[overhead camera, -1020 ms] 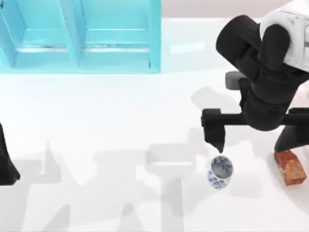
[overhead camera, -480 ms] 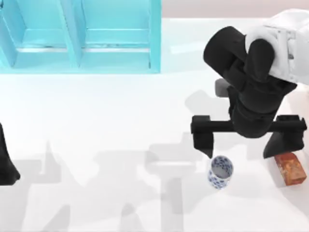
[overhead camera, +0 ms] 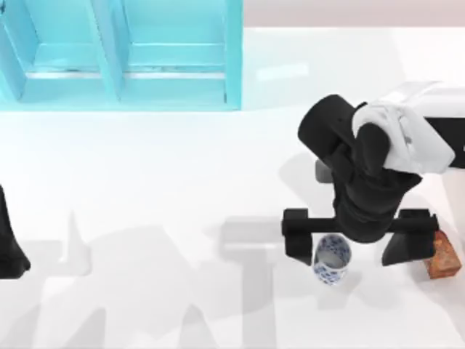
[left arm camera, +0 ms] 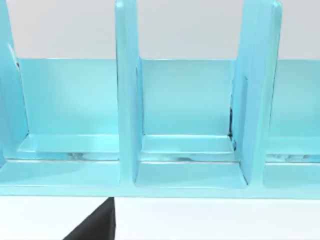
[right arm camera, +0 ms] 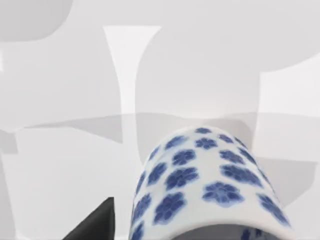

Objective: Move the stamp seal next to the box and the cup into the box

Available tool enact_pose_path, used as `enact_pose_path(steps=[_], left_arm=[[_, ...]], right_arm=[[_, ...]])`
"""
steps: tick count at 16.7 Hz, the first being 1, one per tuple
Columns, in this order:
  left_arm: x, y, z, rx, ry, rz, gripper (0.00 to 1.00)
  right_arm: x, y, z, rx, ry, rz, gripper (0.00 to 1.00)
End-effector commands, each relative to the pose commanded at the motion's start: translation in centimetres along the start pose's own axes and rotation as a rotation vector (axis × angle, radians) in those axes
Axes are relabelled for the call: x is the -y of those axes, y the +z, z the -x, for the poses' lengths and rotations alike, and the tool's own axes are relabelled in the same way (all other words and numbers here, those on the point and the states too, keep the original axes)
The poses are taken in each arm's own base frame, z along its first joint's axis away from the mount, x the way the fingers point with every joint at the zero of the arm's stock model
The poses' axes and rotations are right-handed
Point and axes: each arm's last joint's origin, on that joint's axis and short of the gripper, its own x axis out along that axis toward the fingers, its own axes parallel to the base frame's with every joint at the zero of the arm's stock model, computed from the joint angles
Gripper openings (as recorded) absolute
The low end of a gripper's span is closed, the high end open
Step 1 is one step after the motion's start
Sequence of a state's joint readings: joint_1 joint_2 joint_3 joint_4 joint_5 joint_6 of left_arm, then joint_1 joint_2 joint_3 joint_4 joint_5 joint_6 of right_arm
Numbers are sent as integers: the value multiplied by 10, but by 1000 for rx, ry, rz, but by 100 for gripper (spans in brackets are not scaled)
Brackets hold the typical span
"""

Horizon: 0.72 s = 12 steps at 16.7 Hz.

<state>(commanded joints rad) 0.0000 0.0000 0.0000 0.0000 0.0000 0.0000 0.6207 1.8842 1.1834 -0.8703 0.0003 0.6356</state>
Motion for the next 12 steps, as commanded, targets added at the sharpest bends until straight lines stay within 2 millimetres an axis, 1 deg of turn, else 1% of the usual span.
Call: enact_pose_path(steps=[4,12], left_arm=[[0,0,0,0,0,0,100],[0,0,0,0,0,0,100]], right_arm=[[0,0,-1,0,0,0,100],[0,0,-1,0,0,0,40]])
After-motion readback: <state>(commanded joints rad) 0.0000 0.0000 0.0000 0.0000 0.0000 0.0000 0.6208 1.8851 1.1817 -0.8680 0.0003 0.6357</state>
